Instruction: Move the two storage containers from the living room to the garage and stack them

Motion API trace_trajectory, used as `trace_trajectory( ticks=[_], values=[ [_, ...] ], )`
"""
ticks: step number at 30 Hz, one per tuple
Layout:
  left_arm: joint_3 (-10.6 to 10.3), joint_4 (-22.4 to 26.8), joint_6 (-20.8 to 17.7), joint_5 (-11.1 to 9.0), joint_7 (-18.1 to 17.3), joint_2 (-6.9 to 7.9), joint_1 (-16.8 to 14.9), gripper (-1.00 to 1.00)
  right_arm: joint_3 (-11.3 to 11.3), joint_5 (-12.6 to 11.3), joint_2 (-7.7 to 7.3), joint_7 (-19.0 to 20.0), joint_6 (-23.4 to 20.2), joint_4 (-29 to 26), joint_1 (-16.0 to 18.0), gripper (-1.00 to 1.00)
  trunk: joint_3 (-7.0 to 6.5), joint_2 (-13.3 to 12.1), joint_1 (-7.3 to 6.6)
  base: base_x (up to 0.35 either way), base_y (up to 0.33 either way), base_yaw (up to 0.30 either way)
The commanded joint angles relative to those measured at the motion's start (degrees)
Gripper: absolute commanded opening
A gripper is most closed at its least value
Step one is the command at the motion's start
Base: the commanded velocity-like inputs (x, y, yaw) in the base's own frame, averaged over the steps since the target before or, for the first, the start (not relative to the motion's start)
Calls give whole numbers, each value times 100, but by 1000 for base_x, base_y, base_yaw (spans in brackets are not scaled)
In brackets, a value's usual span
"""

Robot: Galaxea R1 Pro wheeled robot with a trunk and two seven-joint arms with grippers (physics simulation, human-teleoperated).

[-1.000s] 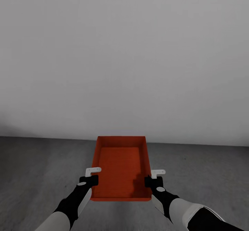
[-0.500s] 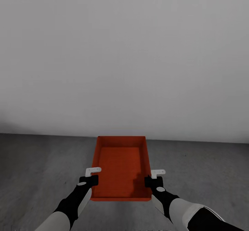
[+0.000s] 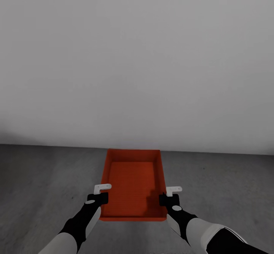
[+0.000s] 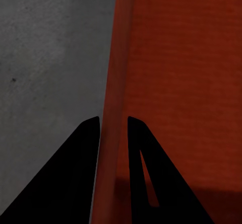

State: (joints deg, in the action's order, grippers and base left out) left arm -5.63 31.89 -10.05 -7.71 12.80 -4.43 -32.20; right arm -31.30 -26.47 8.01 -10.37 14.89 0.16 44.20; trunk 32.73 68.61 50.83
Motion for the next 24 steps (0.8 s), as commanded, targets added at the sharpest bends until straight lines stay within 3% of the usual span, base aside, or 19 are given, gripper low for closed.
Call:
trace_trajectory(
  ticks=[1,24],
  values=[
    [62,54,-48,77,153,3,-6,-100,1,-166,-1,-35,49,19,1,-100,15,3,0,0,0,0],
    [62,54,-50,77,153,3,-6,-100,1,-166,-1,-35,49,19,1,-100,228,3,0,0,0,0]
  ],
)
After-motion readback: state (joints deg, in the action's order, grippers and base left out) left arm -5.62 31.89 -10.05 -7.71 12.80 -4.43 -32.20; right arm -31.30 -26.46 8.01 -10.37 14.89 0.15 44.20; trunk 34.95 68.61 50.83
